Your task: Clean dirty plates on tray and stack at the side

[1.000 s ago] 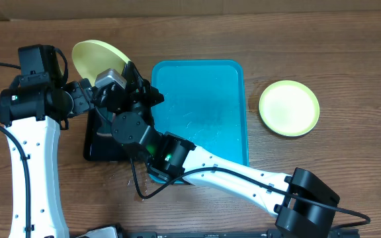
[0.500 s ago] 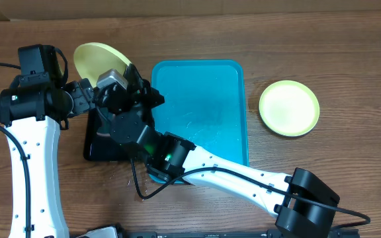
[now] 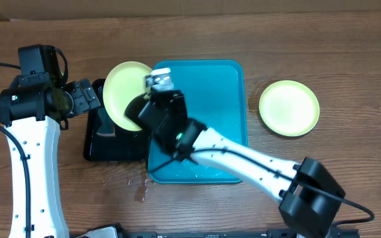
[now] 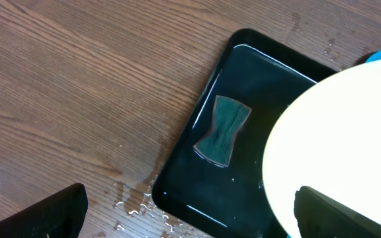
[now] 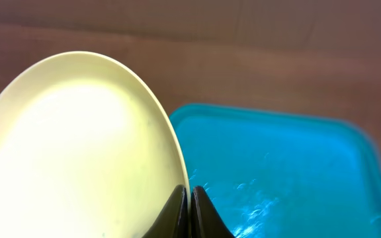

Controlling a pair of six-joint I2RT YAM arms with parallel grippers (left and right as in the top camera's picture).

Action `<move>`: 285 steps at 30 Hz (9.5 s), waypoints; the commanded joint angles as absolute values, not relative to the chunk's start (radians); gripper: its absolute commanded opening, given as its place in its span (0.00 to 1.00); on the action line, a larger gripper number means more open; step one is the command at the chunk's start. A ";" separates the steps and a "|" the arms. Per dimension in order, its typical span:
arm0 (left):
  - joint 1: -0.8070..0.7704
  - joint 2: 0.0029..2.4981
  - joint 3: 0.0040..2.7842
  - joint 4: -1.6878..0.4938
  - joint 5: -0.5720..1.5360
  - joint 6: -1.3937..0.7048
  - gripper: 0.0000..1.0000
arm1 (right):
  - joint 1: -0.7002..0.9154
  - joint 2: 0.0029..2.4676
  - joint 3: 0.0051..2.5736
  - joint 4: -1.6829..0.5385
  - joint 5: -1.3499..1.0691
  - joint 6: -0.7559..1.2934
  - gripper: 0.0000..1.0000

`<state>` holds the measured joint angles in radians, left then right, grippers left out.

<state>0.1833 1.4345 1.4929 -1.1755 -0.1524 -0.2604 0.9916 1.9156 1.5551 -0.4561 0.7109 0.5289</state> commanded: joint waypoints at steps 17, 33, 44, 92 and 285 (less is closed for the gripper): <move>0.183 1.436 1.508 -1.174 -0.148 -0.277 1.00 | 0.518 1.678 1.572 -0.825 0.134 0.763 0.04; 0.183 1.436 1.508 -1.174 -0.148 -0.277 1.00 | 0.097 1.639 1.570 -1.234 0.243 0.763 0.04; 0.183 1.436 1.508 -1.174 -0.148 -0.277 1.00 | -0.043 1.640 1.403 -1.211 0.269 0.805 0.04; 0.183 1.436 1.508 -1.174 -0.148 -0.277 1.00 | -0.046 1.639 1.079 -0.882 0.115 0.614 0.52; 0.183 1.436 1.508 -1.174 -0.148 -0.277 1.00 | 0.075 0.003 0.008 -0.070 -0.159 -0.072 1.00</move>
